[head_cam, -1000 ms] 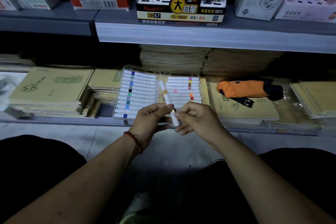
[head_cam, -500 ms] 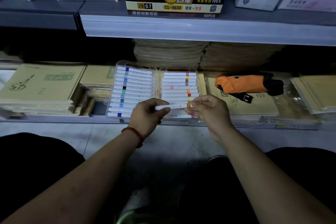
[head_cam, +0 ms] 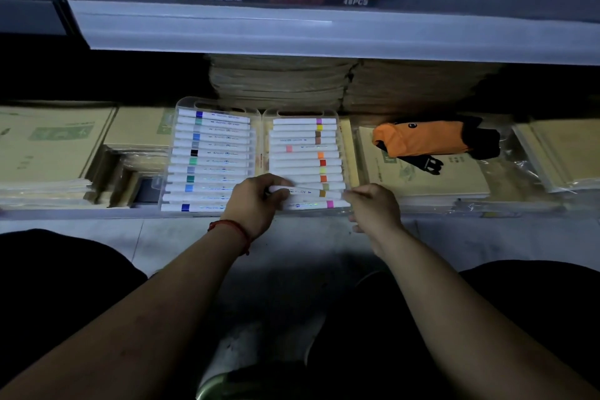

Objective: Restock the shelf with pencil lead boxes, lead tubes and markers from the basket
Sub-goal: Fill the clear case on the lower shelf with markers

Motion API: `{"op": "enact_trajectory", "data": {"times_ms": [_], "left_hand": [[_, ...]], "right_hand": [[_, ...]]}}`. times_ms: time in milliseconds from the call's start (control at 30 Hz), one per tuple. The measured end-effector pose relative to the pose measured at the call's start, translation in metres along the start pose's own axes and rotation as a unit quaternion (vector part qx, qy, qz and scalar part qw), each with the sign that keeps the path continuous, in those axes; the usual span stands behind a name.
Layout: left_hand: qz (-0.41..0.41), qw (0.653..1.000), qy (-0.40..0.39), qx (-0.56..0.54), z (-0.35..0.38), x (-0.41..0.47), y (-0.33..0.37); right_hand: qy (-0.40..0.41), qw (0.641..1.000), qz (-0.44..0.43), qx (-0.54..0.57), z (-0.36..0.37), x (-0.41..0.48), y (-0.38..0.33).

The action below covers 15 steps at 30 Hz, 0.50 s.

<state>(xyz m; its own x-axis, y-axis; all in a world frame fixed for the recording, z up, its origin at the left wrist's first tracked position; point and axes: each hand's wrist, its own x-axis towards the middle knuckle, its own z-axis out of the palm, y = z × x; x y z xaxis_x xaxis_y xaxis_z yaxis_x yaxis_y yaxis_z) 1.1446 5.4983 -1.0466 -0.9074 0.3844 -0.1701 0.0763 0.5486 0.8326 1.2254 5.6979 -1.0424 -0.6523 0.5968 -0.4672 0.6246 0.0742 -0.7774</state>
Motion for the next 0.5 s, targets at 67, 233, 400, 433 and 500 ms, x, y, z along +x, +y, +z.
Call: {"op": "enact_trajectory", "data": {"times_ms": [67,233,400,433,500], "left_hand": [[-0.007,1.000,-0.005,-0.016,0.000,0.002,0.000],[-0.007,1.000,-0.002,-0.028,0.000,0.001,0.001],[0.000,1.000,-0.018,0.004,0.008,0.000,-0.001],[0.008,1.000,-0.016,0.026,0.009,-0.001,0.000],[0.037,0.995,-0.012,0.094,0.012,-0.001,0.000]], "right_hand": [[-0.014,0.999,0.022,0.047,0.004,-0.002,0.000],[-0.023,0.995,0.029,0.095,0.005,-0.004,-0.003],[-0.020,0.991,0.031,0.130,0.006,-0.003,-0.003],[-0.020,0.991,0.028,0.130,0.006,-0.003,-0.003],[-0.017,0.991,0.023,0.128,0.006,-0.003,-0.001]]}}
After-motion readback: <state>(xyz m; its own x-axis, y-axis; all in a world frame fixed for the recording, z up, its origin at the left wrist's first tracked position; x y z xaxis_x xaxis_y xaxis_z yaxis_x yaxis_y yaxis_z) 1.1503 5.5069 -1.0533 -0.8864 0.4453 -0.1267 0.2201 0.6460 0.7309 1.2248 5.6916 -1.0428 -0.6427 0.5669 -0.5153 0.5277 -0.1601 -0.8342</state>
